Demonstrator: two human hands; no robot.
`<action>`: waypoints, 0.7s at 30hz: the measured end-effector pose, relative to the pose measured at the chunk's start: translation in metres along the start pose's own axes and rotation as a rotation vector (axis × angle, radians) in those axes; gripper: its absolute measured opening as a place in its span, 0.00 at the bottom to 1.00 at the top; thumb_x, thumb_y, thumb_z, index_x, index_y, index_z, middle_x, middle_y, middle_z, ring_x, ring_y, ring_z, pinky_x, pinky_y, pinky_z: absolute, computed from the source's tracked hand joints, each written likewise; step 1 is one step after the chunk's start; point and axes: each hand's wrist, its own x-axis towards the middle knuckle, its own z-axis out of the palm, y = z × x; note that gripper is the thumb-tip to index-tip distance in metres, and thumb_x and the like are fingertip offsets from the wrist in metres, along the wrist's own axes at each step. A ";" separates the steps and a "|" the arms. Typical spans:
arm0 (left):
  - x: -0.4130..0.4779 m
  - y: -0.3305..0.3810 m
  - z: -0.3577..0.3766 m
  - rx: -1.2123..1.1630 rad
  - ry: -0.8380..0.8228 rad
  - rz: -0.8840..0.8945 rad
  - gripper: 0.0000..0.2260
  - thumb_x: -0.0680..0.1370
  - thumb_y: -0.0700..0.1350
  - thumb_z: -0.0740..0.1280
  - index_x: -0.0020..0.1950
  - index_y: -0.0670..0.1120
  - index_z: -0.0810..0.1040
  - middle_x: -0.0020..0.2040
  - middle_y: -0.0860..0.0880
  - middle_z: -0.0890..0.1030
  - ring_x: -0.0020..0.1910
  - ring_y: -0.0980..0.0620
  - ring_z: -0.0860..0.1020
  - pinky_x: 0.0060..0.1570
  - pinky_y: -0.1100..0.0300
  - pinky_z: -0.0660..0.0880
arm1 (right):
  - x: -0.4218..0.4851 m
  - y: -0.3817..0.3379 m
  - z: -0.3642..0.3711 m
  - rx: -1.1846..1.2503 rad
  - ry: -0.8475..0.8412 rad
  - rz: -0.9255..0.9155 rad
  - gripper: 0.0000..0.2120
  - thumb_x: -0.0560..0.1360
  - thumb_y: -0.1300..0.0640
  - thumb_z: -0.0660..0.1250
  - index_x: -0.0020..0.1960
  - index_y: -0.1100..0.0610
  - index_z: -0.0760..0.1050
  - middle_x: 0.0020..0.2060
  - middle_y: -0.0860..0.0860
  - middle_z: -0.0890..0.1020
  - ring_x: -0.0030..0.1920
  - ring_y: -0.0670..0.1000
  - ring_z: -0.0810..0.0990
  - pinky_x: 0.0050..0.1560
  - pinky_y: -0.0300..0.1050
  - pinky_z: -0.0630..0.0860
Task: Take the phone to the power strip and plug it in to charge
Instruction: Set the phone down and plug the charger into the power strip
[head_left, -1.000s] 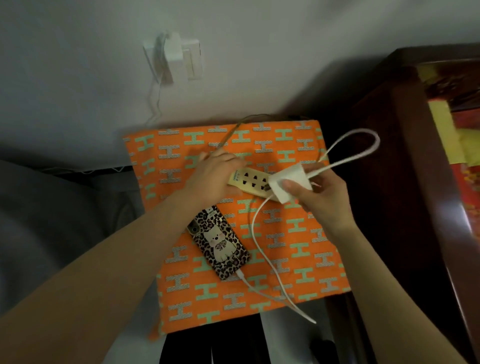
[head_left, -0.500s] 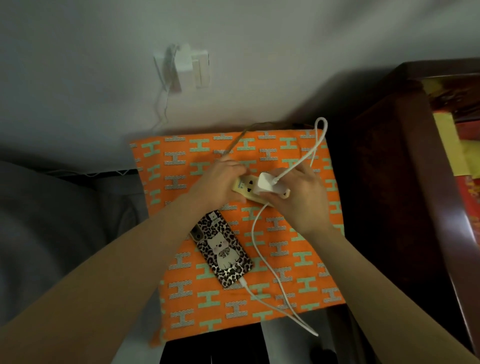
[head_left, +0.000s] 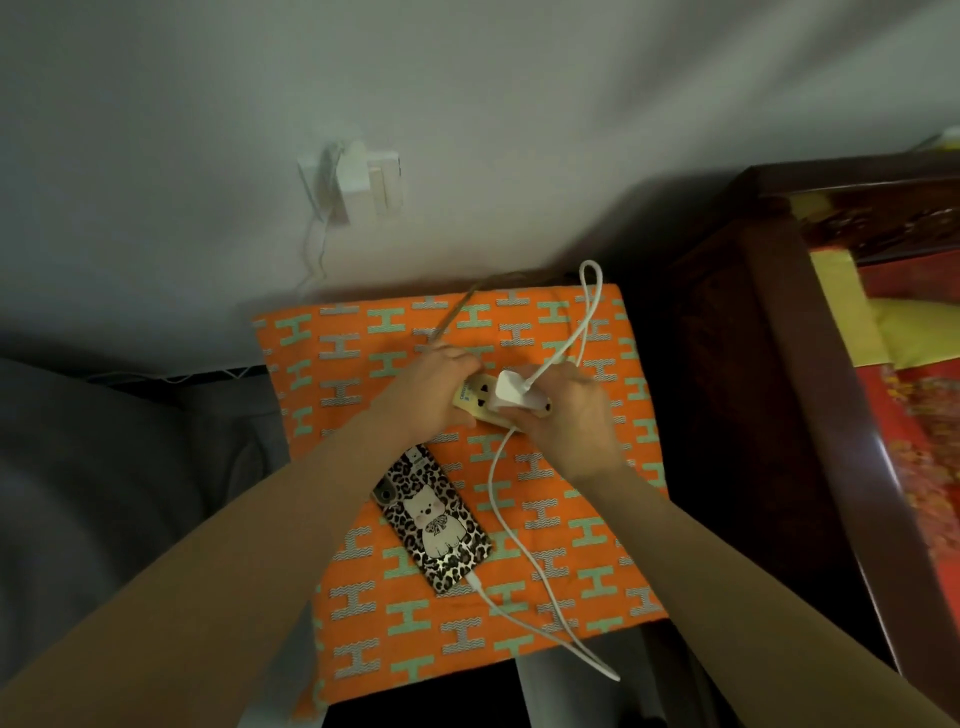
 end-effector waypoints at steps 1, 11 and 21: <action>0.000 0.002 -0.001 0.017 -0.012 0.002 0.26 0.65 0.50 0.76 0.60 0.44 0.76 0.59 0.48 0.78 0.60 0.49 0.72 0.64 0.53 0.67 | -0.001 0.000 0.001 0.000 -0.002 0.013 0.15 0.67 0.52 0.76 0.49 0.60 0.80 0.42 0.57 0.84 0.43 0.58 0.79 0.40 0.53 0.77; -0.045 0.010 -0.048 0.077 -0.092 -0.080 0.32 0.70 0.52 0.73 0.71 0.45 0.67 0.67 0.44 0.73 0.65 0.46 0.71 0.64 0.51 0.70 | -0.006 -0.008 0.003 0.014 -0.052 0.102 0.14 0.68 0.53 0.75 0.51 0.58 0.79 0.45 0.57 0.83 0.47 0.58 0.79 0.46 0.53 0.76; -0.071 0.019 -0.055 0.046 -0.024 -0.186 0.26 0.72 0.53 0.70 0.67 0.45 0.72 0.63 0.44 0.77 0.62 0.46 0.73 0.61 0.52 0.71 | 0.002 -0.016 -0.013 -0.197 -0.256 0.171 0.15 0.72 0.58 0.69 0.57 0.58 0.74 0.50 0.58 0.83 0.49 0.59 0.81 0.43 0.47 0.74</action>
